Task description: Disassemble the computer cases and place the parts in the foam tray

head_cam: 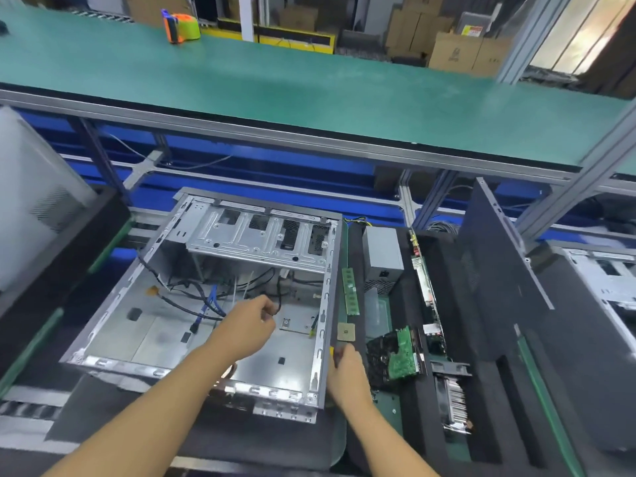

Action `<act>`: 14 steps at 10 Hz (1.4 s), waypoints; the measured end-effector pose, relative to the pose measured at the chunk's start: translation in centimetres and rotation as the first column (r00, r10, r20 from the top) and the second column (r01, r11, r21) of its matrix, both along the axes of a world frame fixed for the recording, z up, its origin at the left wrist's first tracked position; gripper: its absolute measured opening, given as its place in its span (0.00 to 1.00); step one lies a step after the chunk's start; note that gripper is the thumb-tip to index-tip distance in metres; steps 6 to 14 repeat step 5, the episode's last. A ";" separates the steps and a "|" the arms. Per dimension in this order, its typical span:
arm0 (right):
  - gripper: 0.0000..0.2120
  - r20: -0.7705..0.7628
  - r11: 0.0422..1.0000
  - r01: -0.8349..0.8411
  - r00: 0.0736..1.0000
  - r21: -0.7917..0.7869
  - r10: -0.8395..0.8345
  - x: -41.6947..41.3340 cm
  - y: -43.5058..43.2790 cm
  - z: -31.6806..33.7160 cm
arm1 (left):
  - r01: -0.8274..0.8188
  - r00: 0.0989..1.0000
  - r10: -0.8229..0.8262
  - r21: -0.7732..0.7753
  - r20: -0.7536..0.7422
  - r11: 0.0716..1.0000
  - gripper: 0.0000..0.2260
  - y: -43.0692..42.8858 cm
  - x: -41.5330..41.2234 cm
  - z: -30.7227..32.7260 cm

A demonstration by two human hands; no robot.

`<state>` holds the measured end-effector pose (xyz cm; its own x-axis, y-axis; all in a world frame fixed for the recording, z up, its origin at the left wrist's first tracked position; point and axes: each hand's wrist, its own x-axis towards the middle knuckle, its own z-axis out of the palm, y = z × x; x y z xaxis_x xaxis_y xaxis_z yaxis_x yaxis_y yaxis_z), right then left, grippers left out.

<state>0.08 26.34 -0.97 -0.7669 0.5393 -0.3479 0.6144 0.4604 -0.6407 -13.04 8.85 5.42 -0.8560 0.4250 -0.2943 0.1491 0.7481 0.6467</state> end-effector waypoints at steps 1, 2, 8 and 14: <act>0.16 0.029 0.999 -0.032 0.999 -0.040 0.033 0.0 0.5 0.3 | 0.017 0.995 -0.015 -0.027 0.100 0.999 0.05 -0.7 0.0 -0.9; 0.16 0.043 0.995 -0.036 0.998 -0.094 0.040 0.3 0.5 0.4 | 0.044 0.993 -0.042 -0.020 0.112 0.999 0.04 -1.4 0.1 -0.9; 0.21 -0.001 0.919 0.157 0.986 -0.361 -0.168 3.1 -0.8 3.1 | 0.112 0.957 -0.038 0.246 -0.286 0.963 0.12 -8.5 3.5 3.3; 0.21 -0.001 0.919 0.157 0.986 -0.361 -0.168 3.1 -0.8 3.1 | 0.112 0.957 -0.038 0.246 -0.286 0.963 0.12 -8.5 3.5 3.3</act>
